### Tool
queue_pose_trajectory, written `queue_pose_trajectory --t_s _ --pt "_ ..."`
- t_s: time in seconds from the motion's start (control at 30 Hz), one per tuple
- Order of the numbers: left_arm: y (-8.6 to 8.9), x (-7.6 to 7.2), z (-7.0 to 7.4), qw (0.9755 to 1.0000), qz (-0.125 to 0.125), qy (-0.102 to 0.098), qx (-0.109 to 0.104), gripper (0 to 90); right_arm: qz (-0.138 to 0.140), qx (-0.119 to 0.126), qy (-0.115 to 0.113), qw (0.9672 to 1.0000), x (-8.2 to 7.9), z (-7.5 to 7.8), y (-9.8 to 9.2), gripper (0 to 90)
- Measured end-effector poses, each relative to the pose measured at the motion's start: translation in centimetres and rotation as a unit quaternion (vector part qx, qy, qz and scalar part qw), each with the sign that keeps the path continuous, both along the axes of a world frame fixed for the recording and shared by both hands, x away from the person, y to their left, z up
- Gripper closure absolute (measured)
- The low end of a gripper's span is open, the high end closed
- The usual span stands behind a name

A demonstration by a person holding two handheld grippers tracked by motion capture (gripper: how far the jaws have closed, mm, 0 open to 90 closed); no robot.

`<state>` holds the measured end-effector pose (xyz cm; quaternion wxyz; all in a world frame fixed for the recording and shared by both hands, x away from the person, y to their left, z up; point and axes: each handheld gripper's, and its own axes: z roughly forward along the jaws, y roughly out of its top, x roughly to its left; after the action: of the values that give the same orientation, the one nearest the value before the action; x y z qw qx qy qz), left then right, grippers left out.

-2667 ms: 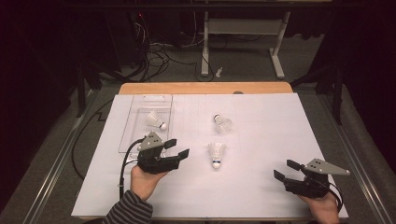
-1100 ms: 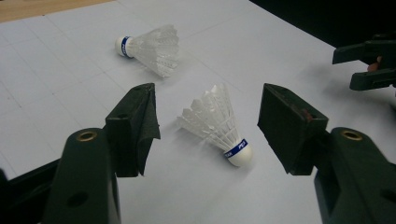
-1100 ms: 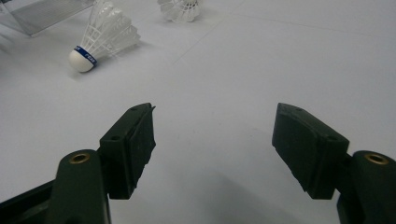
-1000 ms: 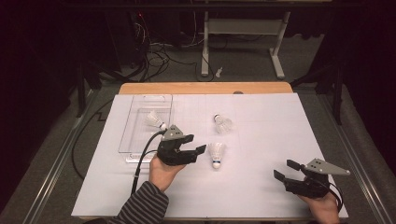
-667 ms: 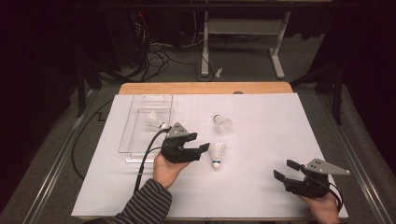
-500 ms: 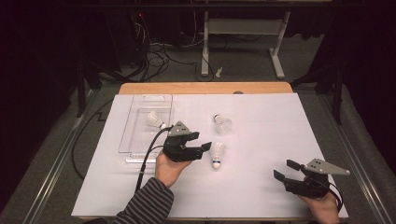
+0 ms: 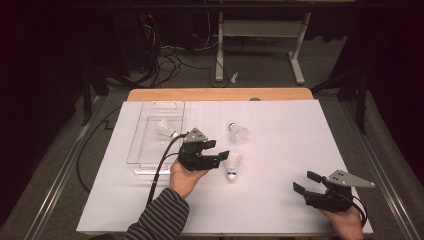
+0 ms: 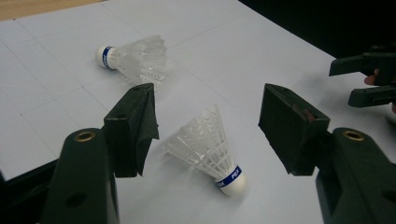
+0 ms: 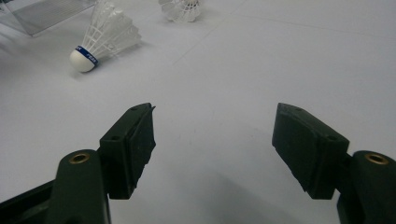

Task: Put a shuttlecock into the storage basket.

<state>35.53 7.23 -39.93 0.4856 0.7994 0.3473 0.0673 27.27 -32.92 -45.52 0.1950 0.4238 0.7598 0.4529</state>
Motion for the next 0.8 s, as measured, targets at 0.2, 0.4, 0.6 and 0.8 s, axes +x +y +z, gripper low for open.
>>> queue_pose_trajectory --t_s 0.2,0.4,0.6,0.8 --pt "-0.7 0.4 0.6 1.0 -0.007 -0.001 0.006 37.4 0.0 0.001 0.0 1.0 0.0 0.0 0.0 30.4" --pt "-1.3 1.1 0.8 0.9998 -0.011 0.007 0.013 38.2 0.001 0.001 0.001 1.0 0.0 0.0 0.0 30.3" --pt "-2.0 1.7 0.7 0.9997 -0.014 0.014 0.016 38.1 0.001 0.001 0.0 1.0 0.0 0.0 0.0 30.3" --pt "-2.6 2.5 0.5 0.9988 -0.018 0.029 0.035 38.7 0.001 0.001 0.001 1.0 0.0 0.0 0.0 30.4"
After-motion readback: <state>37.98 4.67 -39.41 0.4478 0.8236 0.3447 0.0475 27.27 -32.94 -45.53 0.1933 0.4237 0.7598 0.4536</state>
